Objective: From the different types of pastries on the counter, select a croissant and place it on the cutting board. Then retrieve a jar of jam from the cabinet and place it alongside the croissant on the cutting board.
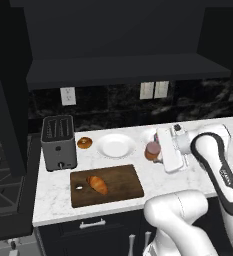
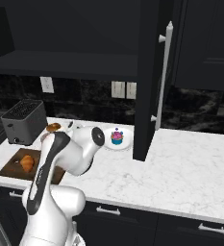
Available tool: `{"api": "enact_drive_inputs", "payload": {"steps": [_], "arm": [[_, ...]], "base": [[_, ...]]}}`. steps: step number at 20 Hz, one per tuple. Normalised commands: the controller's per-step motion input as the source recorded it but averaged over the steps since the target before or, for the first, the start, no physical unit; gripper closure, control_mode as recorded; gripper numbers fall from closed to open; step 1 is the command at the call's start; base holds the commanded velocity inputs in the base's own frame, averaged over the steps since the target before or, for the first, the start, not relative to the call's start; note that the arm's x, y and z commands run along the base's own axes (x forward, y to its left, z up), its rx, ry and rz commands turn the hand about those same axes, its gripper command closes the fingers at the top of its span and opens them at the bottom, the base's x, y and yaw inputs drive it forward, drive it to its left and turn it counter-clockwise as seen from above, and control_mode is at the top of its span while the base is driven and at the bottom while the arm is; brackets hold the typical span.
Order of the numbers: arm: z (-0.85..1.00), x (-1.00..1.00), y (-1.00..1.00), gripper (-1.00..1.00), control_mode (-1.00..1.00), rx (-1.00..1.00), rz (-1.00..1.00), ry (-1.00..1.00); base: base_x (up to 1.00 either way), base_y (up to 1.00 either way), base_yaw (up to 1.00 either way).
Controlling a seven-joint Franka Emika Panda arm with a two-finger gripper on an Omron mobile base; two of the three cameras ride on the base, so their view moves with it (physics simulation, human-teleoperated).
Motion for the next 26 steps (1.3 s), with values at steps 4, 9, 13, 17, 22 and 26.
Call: {"api": "enact_drive_inputs", "payload": {"steps": [4, 9, 13, 17, 22, 26], "arm": [[-0.03, 0.05, -0.01, 1.0, -1.0, 0.12, 0.12, -0.01], [-0.11, 0.06, 0.22, 1.0, -1.0, 0.19, -0.04, 0.26], [-0.01, 0.18, 0.32, 1.0, -1.0, 0.0, -0.15, 0.25], [-0.12, 0.09, 0.29, 1.0, -1.0, 0.0, -0.07, 0.22], [-0.27, 0.31, 0.7, 1.0, -1.0, -0.03, -0.25, 0.35], [-0.32, 0.17, 0.03, 1.0, -1.0, 0.0, 0.0, 0.03]], "base": [[0.0, 0.0, 0.0], [0.0, 0.0, 0.0], [0.0, 0.0, 0.0], [0.0, 0.0, 0.0], [0.0, 0.0, 0.0], [0.0, 0.0, 0.0]]}}
